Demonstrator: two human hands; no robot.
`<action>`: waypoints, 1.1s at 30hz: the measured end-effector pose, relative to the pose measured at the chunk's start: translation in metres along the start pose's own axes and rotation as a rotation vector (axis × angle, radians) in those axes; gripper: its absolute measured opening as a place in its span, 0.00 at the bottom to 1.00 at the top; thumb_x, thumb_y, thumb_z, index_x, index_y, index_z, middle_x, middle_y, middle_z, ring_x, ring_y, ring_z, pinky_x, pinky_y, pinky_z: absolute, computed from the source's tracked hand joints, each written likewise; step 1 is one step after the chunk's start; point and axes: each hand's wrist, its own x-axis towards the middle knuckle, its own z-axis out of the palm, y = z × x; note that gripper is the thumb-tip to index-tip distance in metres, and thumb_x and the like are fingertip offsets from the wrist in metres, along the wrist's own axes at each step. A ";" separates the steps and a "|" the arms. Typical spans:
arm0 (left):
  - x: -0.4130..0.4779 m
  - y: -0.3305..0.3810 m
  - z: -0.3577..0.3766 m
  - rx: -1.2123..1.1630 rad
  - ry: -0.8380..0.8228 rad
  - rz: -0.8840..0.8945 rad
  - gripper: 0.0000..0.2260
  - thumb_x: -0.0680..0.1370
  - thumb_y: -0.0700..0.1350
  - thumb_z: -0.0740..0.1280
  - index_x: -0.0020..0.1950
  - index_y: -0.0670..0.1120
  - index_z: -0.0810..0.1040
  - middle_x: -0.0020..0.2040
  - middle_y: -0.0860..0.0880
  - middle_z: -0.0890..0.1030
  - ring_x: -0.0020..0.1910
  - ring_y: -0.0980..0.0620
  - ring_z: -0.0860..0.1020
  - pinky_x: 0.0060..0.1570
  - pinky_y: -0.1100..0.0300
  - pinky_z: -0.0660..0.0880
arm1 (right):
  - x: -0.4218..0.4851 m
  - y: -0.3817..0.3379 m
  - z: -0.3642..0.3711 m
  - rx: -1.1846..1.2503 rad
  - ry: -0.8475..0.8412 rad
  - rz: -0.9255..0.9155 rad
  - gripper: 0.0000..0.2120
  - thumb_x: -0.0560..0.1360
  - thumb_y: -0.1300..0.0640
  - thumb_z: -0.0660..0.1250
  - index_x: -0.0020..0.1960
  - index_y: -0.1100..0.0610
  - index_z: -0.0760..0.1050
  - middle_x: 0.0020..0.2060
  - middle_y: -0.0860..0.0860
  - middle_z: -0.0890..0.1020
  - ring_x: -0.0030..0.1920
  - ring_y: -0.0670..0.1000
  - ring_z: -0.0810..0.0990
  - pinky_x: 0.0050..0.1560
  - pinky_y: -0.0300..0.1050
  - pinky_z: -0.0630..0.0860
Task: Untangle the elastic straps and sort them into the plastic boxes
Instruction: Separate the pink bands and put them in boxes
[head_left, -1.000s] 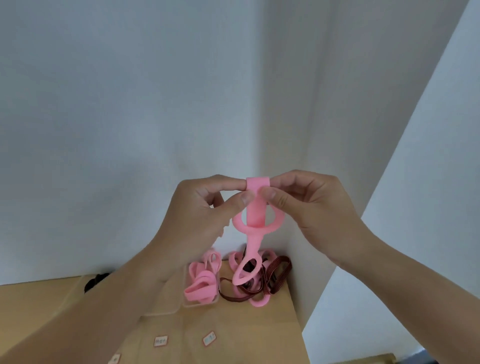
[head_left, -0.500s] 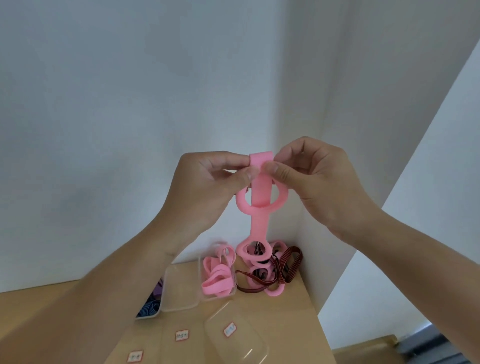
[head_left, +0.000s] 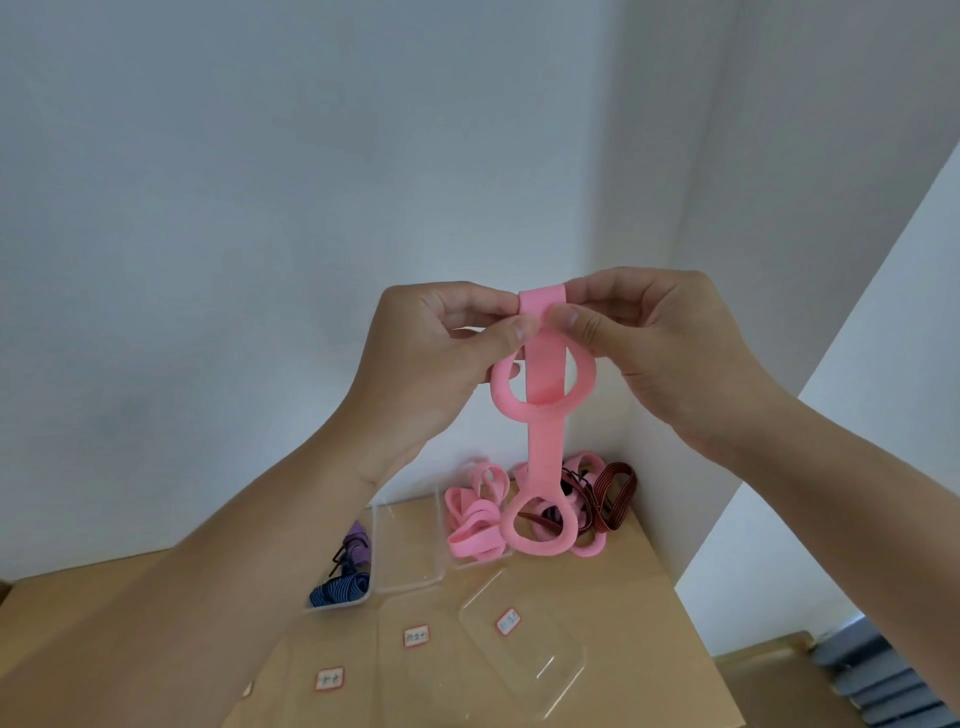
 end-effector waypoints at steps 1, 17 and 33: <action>-0.003 0.000 -0.003 -0.006 0.003 0.001 0.04 0.76 0.34 0.74 0.49 0.41 0.86 0.45 0.42 0.87 0.43 0.43 0.87 0.45 0.50 0.85 | -0.002 0.000 0.005 -0.001 0.000 -0.003 0.05 0.77 0.61 0.73 0.52 0.60 0.83 0.42 0.53 0.88 0.43 0.50 0.87 0.44 0.37 0.79; -0.042 -0.046 -0.034 -0.016 -0.189 -0.154 0.13 0.74 0.35 0.75 0.55 0.49 0.85 0.53 0.50 0.87 0.54 0.52 0.85 0.55 0.58 0.81 | 0.005 -0.009 0.050 -0.059 -0.007 -0.080 0.03 0.79 0.61 0.70 0.48 0.59 0.82 0.38 0.49 0.86 0.35 0.43 0.81 0.36 0.35 0.74; -0.034 -0.059 -0.001 -0.184 -0.168 -0.207 0.11 0.78 0.37 0.71 0.61 0.42 0.81 0.54 0.44 0.87 0.54 0.44 0.86 0.53 0.51 0.83 | 0.013 -0.004 0.029 -0.132 -0.068 -0.184 0.02 0.79 0.64 0.70 0.48 0.59 0.81 0.41 0.52 0.85 0.42 0.55 0.83 0.48 0.52 0.79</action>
